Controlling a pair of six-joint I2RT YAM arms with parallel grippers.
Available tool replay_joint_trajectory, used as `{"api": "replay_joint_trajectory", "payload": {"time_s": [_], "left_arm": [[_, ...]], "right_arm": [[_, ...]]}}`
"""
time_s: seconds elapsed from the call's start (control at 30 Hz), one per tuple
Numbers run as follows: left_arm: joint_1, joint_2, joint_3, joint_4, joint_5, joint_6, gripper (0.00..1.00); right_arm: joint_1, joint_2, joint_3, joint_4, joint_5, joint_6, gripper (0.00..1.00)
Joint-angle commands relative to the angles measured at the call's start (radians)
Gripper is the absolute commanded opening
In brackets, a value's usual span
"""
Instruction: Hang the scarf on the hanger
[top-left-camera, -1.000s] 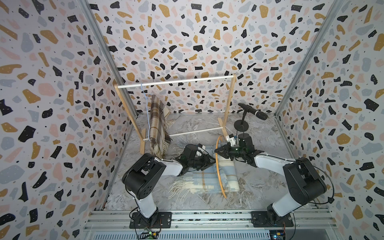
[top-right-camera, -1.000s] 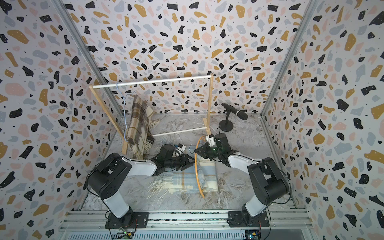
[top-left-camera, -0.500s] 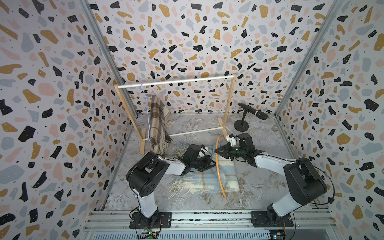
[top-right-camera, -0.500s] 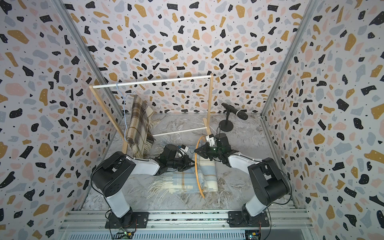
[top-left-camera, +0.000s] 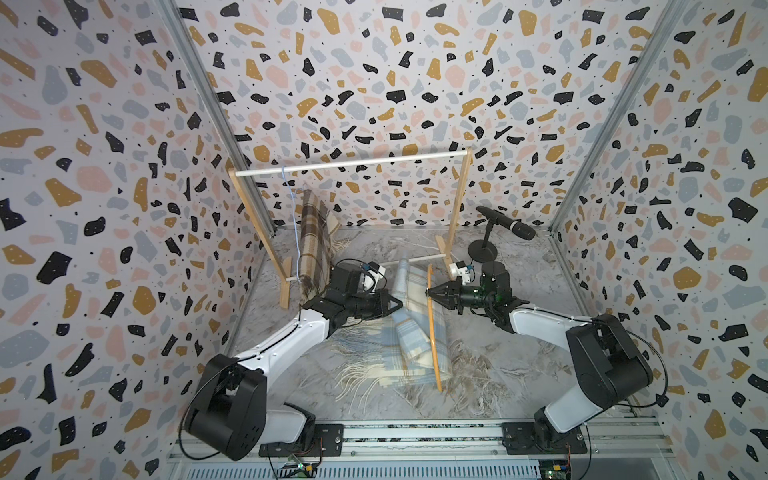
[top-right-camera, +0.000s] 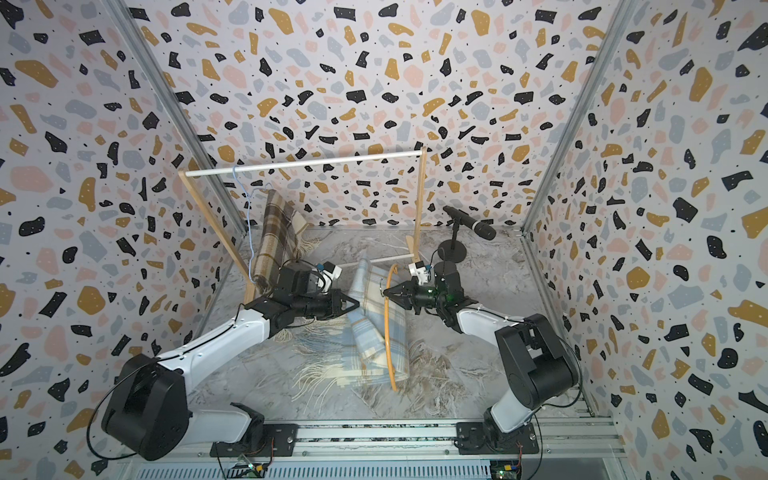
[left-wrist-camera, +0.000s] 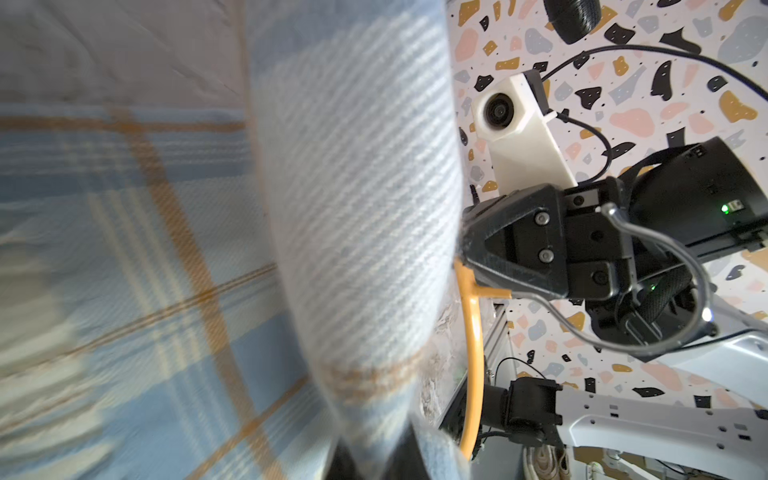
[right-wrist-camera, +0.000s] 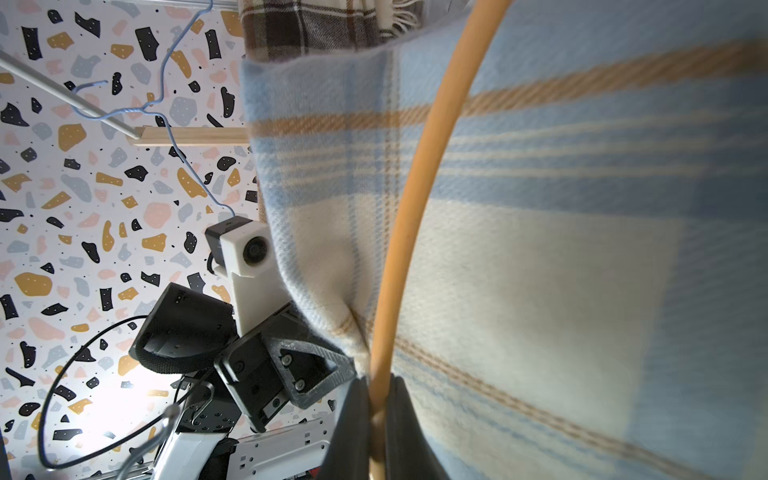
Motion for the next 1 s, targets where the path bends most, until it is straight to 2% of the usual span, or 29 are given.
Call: {"api": "replay_joint_trajectory", "payload": {"time_s": [0.0,0.13,0.27,0.63,0.97], "left_arm": [[0.045,-0.038,0.008,-0.164,-0.002,0.110,0.00],[0.063,-0.043,-0.026,-0.180,-0.013,0.123,0.00],[0.079,-0.027,-0.047,-0.200,-0.067,0.152,0.00],[0.121,0.069,-0.057,-0.217,-0.208,0.215,0.00],[0.159,0.150,-0.056,-0.217,-0.257,0.241,0.00]], "right_arm": [[-0.002,-0.012,0.062,-0.120,0.010,-0.109,0.00],[-0.001,-0.026,0.112,-0.346,0.038,-0.282,0.00],[-0.004,-0.027,0.139,-0.475,0.055,-0.375,0.00],[-0.007,-0.031,0.128,-0.449,0.042,-0.353,0.00],[-0.011,-0.045,0.133,-0.416,0.011,-0.317,0.00]]}}
